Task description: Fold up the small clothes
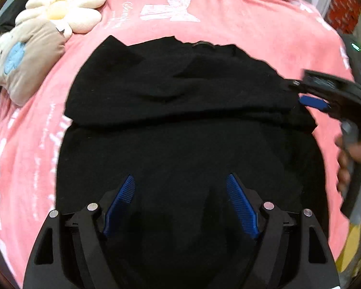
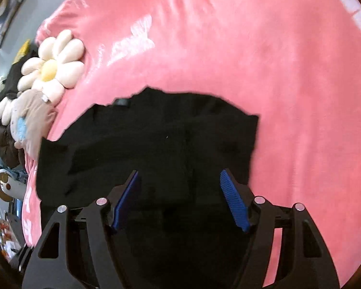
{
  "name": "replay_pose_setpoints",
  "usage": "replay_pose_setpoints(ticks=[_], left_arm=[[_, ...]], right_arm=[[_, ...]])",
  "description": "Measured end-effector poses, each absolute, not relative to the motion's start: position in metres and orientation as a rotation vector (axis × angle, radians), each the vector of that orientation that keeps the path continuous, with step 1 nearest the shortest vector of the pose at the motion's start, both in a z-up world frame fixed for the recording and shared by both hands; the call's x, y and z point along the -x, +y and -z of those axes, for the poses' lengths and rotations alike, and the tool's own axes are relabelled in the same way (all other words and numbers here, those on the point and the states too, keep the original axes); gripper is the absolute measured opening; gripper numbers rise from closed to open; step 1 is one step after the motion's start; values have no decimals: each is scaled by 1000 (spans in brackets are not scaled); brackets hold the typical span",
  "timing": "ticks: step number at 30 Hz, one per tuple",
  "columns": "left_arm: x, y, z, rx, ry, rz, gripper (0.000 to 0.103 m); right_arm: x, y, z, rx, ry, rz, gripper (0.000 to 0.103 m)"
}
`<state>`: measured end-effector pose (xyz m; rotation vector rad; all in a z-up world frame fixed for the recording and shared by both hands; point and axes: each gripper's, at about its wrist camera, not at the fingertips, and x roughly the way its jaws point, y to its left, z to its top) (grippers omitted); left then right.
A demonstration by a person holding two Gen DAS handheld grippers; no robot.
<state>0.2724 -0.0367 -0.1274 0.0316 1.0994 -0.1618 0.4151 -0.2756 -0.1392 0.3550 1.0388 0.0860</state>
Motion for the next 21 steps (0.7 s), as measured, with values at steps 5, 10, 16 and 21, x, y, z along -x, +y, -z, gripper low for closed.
replay_pose_setpoints(ticks=[5, 10, 16, 21], left_arm=[[-266, -39, 128, -69, 1097, 175, 76], [-269, -41, 136, -53, 1124, 169, 76], [-273, -43, 141, -54, 1129, 155, 76], [-272, -44, 146, -59, 1140, 156, 76]], right_arm=[[-417, -252, 156, -248, 1060, -68, 53], [-412, -244, 144, -200, 1034, -89, 5], [-401, -252, 99, -180, 921, -90, 3], [-384, -274, 59, -167, 806, -45, 3]])
